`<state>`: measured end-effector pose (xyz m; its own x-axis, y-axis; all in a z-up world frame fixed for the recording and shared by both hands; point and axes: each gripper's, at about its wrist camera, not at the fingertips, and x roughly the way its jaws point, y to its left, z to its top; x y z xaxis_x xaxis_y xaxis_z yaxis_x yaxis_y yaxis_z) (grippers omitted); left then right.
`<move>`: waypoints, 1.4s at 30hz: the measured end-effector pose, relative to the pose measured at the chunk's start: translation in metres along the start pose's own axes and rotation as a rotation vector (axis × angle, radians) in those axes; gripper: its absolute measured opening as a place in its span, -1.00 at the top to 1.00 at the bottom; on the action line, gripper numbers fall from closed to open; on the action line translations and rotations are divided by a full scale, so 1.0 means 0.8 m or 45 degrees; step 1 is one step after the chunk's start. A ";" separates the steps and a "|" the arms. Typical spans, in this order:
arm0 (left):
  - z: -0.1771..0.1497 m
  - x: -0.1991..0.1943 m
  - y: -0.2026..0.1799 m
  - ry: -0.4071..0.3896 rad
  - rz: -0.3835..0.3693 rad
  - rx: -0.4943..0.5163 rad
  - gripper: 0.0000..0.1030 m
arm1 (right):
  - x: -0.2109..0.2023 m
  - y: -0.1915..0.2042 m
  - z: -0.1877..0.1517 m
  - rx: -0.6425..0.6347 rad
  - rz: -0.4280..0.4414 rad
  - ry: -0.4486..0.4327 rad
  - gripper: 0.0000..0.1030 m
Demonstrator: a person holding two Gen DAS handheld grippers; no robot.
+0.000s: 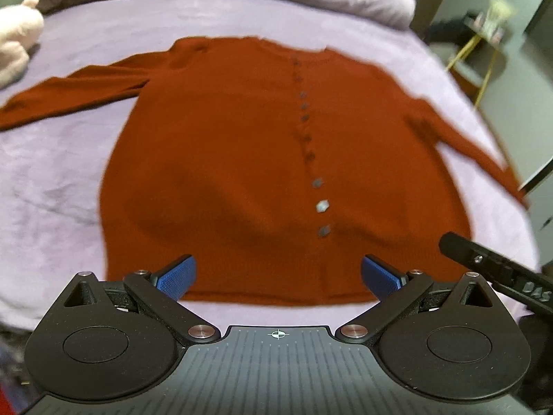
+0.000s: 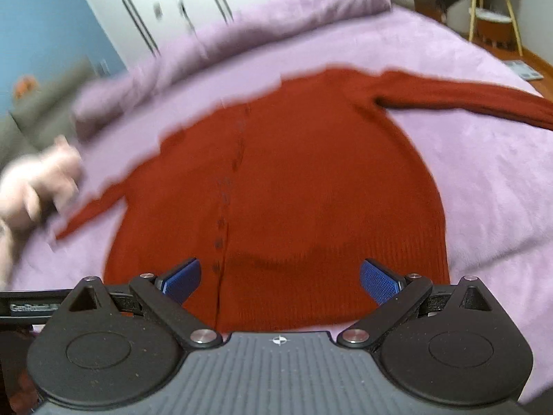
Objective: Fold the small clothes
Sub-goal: 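Grasp the cardigan sleeve cuff with the right gripper and lift it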
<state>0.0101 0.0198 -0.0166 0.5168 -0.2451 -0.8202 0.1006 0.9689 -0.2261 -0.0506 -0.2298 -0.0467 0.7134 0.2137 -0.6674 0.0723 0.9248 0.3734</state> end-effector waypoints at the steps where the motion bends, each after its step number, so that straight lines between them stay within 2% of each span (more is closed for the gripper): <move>1: 0.001 0.000 0.003 -0.032 -0.029 -0.004 -1.00 | 0.001 -0.011 0.001 -0.002 0.000 -0.038 -0.92; 3: 0.005 0.003 0.007 -0.080 -0.069 0.013 -1.00 | 0.004 -0.034 0.009 -0.003 -0.036 -0.100 -0.92; 4: 0.010 0.008 0.007 -0.075 -0.059 0.036 -1.00 | 0.004 -0.052 0.016 0.022 -0.059 -0.142 -0.92; 8: 0.031 0.028 0.002 -0.085 0.043 0.093 -1.00 | 0.013 -0.157 0.059 0.295 -0.259 -0.280 -0.91; 10: 0.044 0.040 0.003 -0.068 0.049 0.057 -1.00 | 0.019 -0.223 0.078 0.487 -0.379 -0.358 -0.81; 12: 0.055 0.051 0.006 -0.057 0.041 0.008 -1.00 | 0.024 -0.290 0.093 0.696 -0.444 -0.416 -0.54; 13: 0.059 0.055 0.007 -0.058 0.043 -0.011 -1.00 | 0.027 -0.322 0.097 0.804 -0.444 -0.438 -0.48; 14: 0.065 0.062 0.007 -0.054 0.051 -0.023 -1.00 | 0.030 -0.354 0.099 0.923 -0.419 -0.466 -0.33; 17: 0.079 0.079 0.003 -0.038 0.053 -0.009 -1.00 | 0.032 -0.408 0.099 1.136 -0.334 -0.588 -0.20; 20: 0.091 0.093 -0.003 -0.024 0.039 0.025 -1.00 | 0.046 -0.431 0.104 1.232 -0.348 -0.625 0.07; 23: 0.099 0.098 -0.006 -0.039 0.012 0.040 -1.00 | 0.054 -0.438 0.108 1.215 -0.395 -0.617 0.42; 24: 0.102 0.099 -0.005 -0.046 0.004 0.043 -1.00 | 0.055 -0.436 0.109 1.194 -0.418 -0.608 0.60; 26: 0.109 0.098 -0.003 -0.053 -0.010 0.054 -1.00 | 0.056 -0.435 0.121 1.152 -0.449 -0.589 0.79; 28: 0.117 0.096 0.002 -0.068 -0.030 0.066 -0.99 | 0.053 -0.428 0.140 1.080 -0.502 -0.569 0.84; 30: 0.126 0.094 0.006 -0.084 -0.064 0.077 -0.91 | 0.050 -0.389 0.169 0.873 -0.554 -0.588 0.87; 31: 0.132 0.094 0.007 -0.094 -0.085 0.082 -0.90 | 0.050 -0.363 0.185 0.729 -0.522 -0.606 0.87; 33: 0.148 0.093 0.005 -0.125 -0.145 0.086 -0.90 | 0.056 -0.284 0.211 0.415 -0.373 -0.619 0.87; 34: 0.155 0.095 0.004 -0.140 -0.177 0.085 -0.90 | 0.062 -0.240 0.218 0.272 -0.259 -0.610 0.87; 37: 0.177 0.109 -0.002 -0.137 -0.284 0.070 -0.90 | 0.093 -0.119 0.208 -0.079 0.080 -0.507 0.86; 40: 0.191 0.135 0.001 -0.088 -0.374 0.024 -0.90 | 0.137 -0.042 0.171 -0.273 0.236 -0.311 0.64; 42: 0.195 0.156 0.012 -0.041 -0.387 -0.032 -0.86 | 0.162 -0.024 0.144 -0.284 0.228 -0.210 0.64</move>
<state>0.2084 0.0042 -0.0389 0.4927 -0.5222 -0.6960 0.2337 0.8499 -0.4722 0.1208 -0.2562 -0.0663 0.8055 0.3420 -0.4840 -0.2057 0.9273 0.3128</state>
